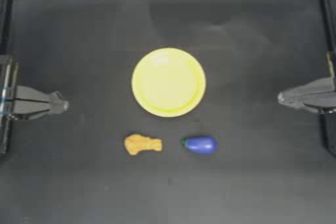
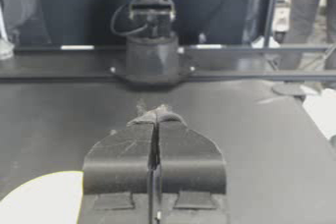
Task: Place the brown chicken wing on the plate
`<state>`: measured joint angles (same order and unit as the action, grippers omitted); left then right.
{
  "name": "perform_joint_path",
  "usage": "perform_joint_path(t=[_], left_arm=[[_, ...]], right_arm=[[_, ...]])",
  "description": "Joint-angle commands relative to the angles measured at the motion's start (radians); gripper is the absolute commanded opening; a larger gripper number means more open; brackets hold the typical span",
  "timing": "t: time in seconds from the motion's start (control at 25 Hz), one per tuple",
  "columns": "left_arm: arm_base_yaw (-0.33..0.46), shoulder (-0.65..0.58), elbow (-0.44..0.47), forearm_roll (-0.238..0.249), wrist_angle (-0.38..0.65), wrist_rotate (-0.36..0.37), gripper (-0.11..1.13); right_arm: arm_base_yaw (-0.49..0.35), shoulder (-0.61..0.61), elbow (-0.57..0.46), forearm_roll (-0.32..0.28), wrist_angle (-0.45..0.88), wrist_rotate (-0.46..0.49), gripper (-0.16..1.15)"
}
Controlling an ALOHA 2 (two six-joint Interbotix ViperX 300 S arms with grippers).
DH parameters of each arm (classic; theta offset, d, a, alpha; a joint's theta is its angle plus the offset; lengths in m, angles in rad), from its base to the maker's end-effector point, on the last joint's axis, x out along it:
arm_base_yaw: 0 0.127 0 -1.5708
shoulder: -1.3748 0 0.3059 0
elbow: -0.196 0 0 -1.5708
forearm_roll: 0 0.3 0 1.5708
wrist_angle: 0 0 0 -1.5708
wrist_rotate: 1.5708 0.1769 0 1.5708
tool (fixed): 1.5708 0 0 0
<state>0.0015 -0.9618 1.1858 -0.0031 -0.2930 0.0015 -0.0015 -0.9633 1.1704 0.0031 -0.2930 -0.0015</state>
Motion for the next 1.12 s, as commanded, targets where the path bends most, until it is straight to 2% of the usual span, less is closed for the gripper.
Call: perform_joint_path(t=[0.04, 0.32, 0.4, 0.48, 0.64, 0.68, 0.72, 0.84, 0.92, 1.12], left_arm=[[0.003, 0.000, -0.005, 0.000, -0.011, 0.005, -0.01], [0.006, 0.000, -0.018, 0.002, -0.011, 0.011, 0.10], [0.014, -0.002, -0.017, 0.002, -0.011, 0.011, 0.19], [0.014, 0.000, -0.018, 0.002, -0.009, 0.011, 0.40], [0.012, 0.005, -0.020, 0.000, -0.002, 0.008, 1.00], [0.012, 0.005, -0.020, 0.002, -0.002, 0.009, 1.09], [0.012, 0.003, -0.021, 0.002, 0.005, 0.009, 1.10], [0.012, 0.005, -0.037, 0.000, 0.049, 0.009, 0.98], [0.018, 0.006, -0.061, 0.000, 0.103, 0.008, 1.00], [0.061, 0.064, -0.173, 0.000, 0.337, 0.006, 1.03]], right_arm=[[-0.005, 0.002, 0.008, -0.003, -0.006, 0.002, -0.03], [-0.006, 0.000, 0.011, -0.003, -0.005, 0.000, 0.14], [-0.005, 0.002, 0.011, -0.012, -0.005, -0.005, 0.21], [-0.006, 0.002, 0.012, -0.025, -0.003, -0.006, 0.40], [-0.006, 0.002, 0.012, -0.043, 0.009, -0.005, 0.92], [-0.005, 0.002, 0.012, -0.043, 0.011, -0.005, 1.04], [-0.006, 0.002, 0.012, -0.043, 0.015, -0.005, 1.10], [-0.006, 0.002, 0.012, -0.038, 0.029, -0.003, 0.98], [-0.006, 0.002, 0.011, -0.035, 0.035, -0.003, 0.97], [-0.006, 0.000, 0.008, -0.026, 0.043, -0.002, 0.99]])
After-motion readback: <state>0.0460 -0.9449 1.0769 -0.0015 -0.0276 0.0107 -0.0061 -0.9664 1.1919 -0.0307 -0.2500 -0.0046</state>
